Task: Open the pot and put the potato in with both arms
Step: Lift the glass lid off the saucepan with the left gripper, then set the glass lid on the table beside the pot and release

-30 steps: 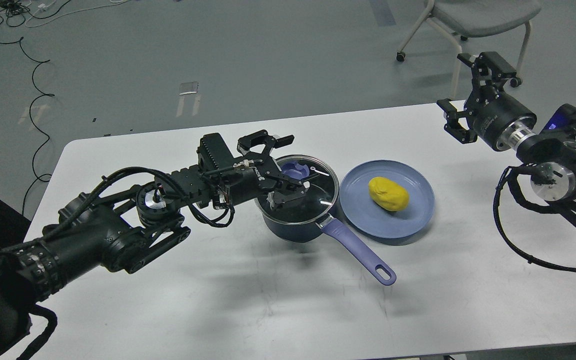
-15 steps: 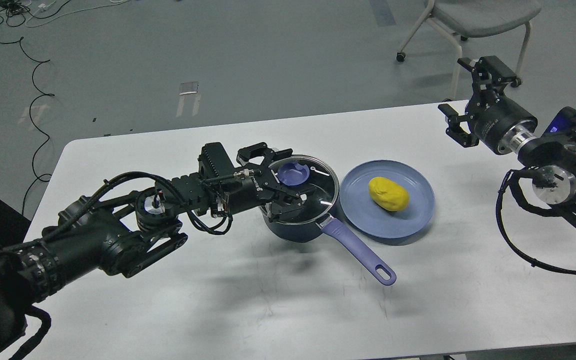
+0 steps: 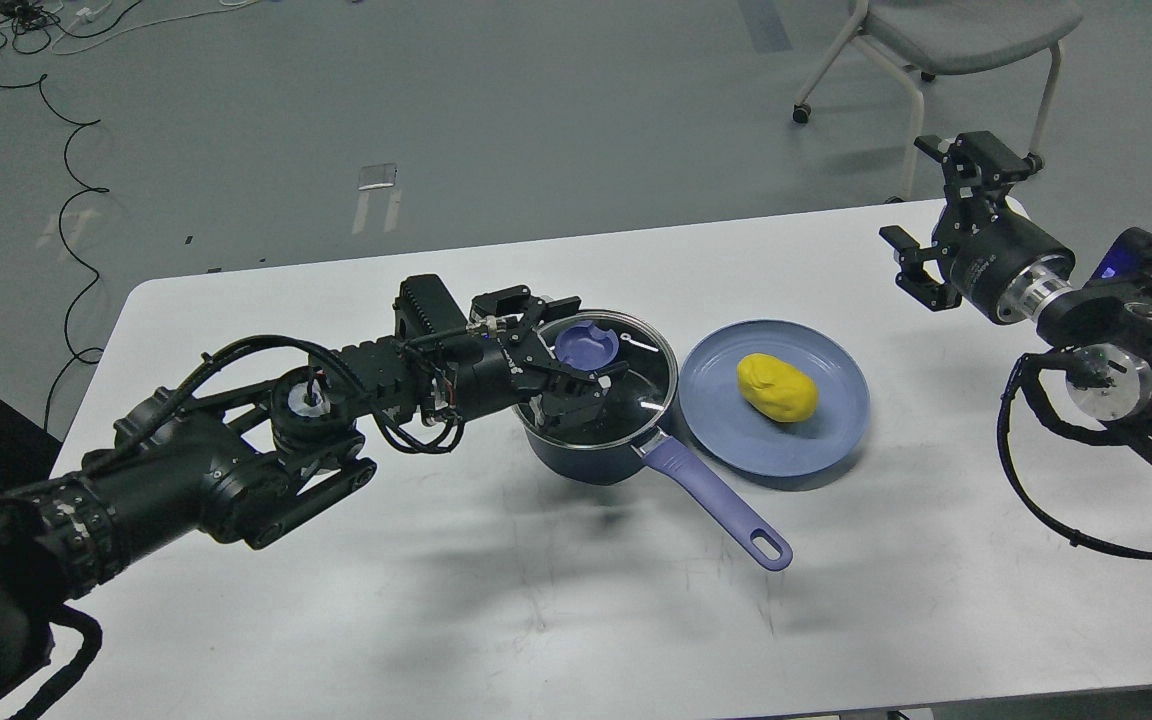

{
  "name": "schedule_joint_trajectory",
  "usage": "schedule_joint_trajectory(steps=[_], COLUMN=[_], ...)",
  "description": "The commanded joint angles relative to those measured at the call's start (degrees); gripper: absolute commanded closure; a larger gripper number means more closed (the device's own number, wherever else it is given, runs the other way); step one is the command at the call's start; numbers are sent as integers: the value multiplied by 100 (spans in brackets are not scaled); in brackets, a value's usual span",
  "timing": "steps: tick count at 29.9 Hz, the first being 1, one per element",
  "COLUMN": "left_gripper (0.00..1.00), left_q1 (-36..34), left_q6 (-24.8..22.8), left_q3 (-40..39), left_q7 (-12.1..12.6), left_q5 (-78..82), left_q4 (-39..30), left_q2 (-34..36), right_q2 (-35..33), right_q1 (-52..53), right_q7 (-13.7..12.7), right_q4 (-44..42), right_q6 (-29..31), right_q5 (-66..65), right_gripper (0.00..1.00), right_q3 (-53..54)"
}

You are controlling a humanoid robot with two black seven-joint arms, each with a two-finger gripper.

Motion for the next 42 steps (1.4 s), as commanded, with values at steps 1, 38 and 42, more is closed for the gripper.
schedule_joint_trajectory(steps=[1,38,42], left_gripper=[11,51,51], left_q1=[-14,-751,-1016], left_q6=[-8,-78,-140], left_q3=[7,156,174], left_q7=[-8,-192,-254], left_q5=[2,-560,-719], left_q4=[1,-78,-69], left_q2=[3,258,512], right_q2=[-14,12,30], right_q1=[-1,87,122], right_q7=[8,25,25], right_q4=[-7,-236,-227], right_q6=[1,1,1], right_q5=[0,-17,-9], right_gripper=[0,0,0], right_q3=[-12,-38,-38])
